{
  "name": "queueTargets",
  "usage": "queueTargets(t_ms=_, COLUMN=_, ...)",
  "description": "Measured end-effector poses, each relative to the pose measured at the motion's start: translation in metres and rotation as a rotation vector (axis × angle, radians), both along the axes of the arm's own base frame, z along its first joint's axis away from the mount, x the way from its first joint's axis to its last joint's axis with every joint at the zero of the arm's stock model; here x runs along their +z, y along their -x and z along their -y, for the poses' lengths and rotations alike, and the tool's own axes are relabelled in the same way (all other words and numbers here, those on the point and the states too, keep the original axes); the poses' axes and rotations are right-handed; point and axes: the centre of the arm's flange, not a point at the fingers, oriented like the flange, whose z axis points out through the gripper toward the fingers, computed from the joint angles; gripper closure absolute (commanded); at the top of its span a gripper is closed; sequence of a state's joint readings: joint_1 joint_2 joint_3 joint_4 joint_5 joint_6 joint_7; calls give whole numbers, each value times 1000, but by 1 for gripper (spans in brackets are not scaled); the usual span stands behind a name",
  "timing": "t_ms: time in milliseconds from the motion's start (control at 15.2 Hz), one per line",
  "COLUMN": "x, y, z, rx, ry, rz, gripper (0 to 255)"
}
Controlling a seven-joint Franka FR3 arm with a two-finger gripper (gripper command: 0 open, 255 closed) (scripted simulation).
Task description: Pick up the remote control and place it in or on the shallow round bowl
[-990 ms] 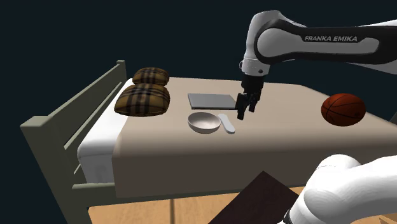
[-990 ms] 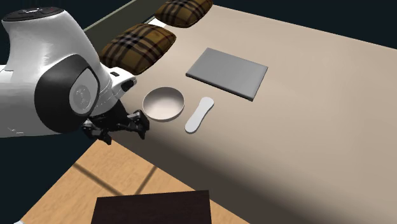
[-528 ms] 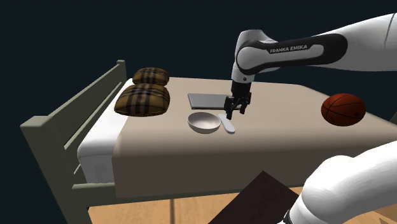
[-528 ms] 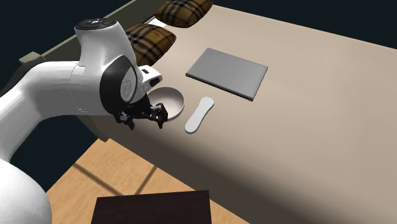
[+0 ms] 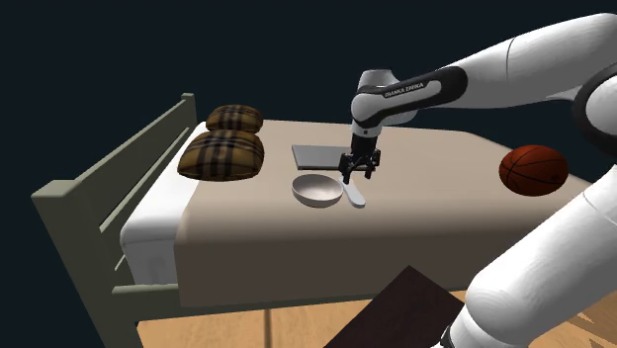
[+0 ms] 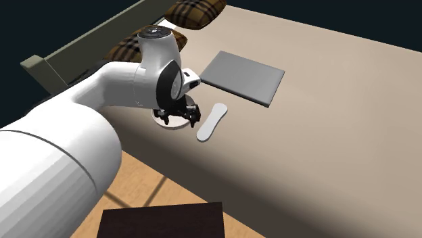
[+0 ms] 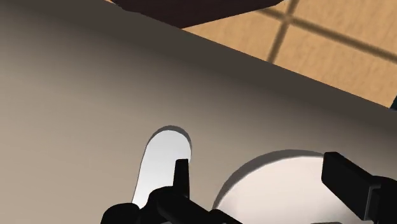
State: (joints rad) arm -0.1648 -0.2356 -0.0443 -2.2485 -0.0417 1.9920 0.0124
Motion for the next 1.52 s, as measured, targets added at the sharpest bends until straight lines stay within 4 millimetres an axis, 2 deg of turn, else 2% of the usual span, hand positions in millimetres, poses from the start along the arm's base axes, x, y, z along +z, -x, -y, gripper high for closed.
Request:
queueTargets(t_ms=660, x=-62, y=-70, z=88, rx=-206, ry=-1, rz=24, gripper=0)
queueTargets(t_ms=858, x=-80, y=-82, z=115, rx=-260, ry=0, rz=29, gripper=0)
queueTargets(t_ms=1320, x=-117, y=-87, z=121, rx=-272, ry=0, rz=30, gripper=0)
queueTargets(t_ms=1518, x=-121, y=-87, z=122, rx=-273, ry=1, rz=36, gripper=0)
